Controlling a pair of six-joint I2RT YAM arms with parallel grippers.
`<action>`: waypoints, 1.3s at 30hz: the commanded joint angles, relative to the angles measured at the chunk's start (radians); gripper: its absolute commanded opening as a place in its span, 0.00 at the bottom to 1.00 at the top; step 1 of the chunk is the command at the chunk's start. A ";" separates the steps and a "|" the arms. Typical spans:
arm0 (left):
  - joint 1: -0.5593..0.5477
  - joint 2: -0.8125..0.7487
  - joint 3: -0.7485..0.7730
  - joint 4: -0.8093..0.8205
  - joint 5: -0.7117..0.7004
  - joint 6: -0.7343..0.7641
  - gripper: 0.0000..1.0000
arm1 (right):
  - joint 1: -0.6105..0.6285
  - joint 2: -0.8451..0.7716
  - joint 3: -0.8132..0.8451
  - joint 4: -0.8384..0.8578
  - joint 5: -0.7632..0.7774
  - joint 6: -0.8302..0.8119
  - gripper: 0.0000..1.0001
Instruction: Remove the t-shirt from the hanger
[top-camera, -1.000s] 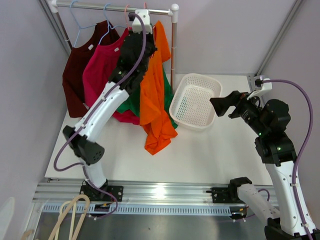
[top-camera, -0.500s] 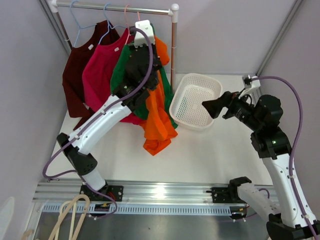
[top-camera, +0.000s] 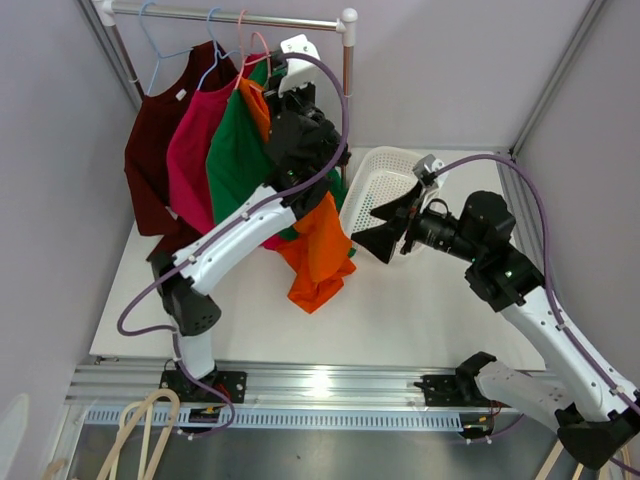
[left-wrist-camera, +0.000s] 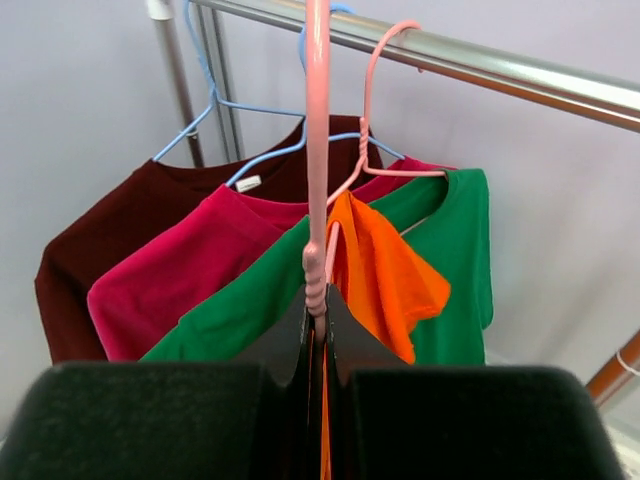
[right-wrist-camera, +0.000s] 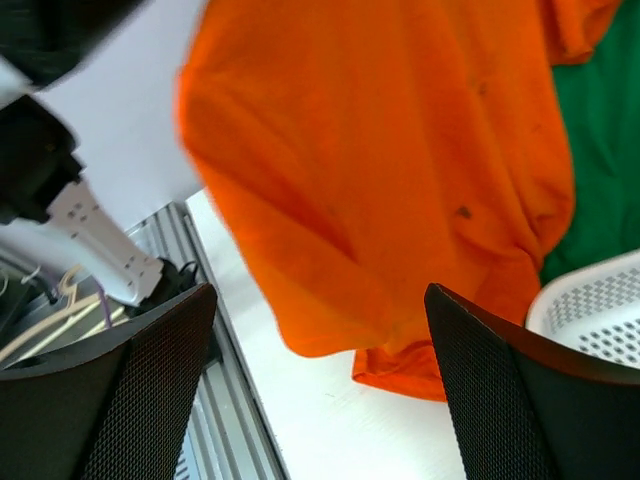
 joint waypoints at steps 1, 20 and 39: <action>-0.005 0.061 0.070 0.423 -0.069 0.428 0.01 | 0.050 0.005 -0.001 0.100 -0.031 -0.050 0.89; -0.037 0.214 0.259 0.846 -0.073 0.891 0.01 | 0.148 0.039 -0.043 0.181 0.170 -0.159 0.90; -0.051 0.187 0.273 0.649 -0.035 0.753 0.01 | 0.283 0.129 -0.025 0.209 0.256 -0.154 0.49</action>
